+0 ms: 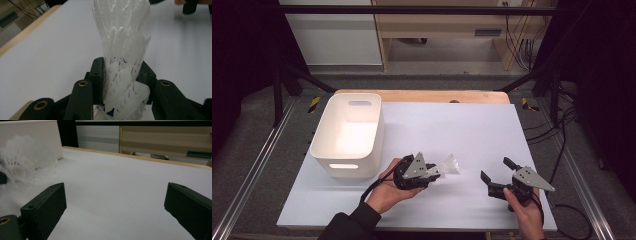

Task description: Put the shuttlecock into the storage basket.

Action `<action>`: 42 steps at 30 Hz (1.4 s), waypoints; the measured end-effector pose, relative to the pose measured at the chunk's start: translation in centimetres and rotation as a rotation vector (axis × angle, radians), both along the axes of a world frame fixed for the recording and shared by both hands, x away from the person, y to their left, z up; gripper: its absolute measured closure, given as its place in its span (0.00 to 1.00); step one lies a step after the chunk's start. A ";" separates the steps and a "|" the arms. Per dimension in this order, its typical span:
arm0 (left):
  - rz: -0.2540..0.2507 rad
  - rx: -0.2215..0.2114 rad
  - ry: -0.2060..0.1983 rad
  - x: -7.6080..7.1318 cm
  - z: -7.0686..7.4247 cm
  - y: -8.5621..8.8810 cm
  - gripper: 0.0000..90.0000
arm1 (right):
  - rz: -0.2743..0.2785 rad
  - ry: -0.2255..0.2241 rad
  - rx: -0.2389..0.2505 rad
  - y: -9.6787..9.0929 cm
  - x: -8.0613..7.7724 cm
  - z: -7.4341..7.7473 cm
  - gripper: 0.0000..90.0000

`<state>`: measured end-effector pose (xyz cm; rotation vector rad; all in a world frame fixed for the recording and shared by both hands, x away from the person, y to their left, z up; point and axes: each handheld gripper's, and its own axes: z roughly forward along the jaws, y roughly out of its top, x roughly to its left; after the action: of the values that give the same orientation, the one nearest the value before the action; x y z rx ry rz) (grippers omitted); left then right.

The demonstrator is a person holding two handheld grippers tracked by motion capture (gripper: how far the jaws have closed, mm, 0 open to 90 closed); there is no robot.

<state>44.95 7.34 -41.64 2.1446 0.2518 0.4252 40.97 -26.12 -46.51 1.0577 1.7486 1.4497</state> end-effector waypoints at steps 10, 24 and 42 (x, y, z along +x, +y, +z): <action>0.044 -0.136 -0.033 -0.1 6.1 1.3 0.71 | -0.004 0.000 0.002 -0.1 -0.1 0.1 0.05; 0.222 -0.267 -0.082 3.7 12.8 8.7 0.71 | 0.002 -0.003 0.005 0.0 -0.1 0.0 0.05; 0.429 -0.340 -0.063 8.5 13.3 15.9 0.71 | 0.002 -0.009 -0.005 0.1 -0.1 0.0 0.05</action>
<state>53.41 23.22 -28.33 1.7353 0.7038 0.6433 40.86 -26.03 -46.48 1.0456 1.7465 1.4485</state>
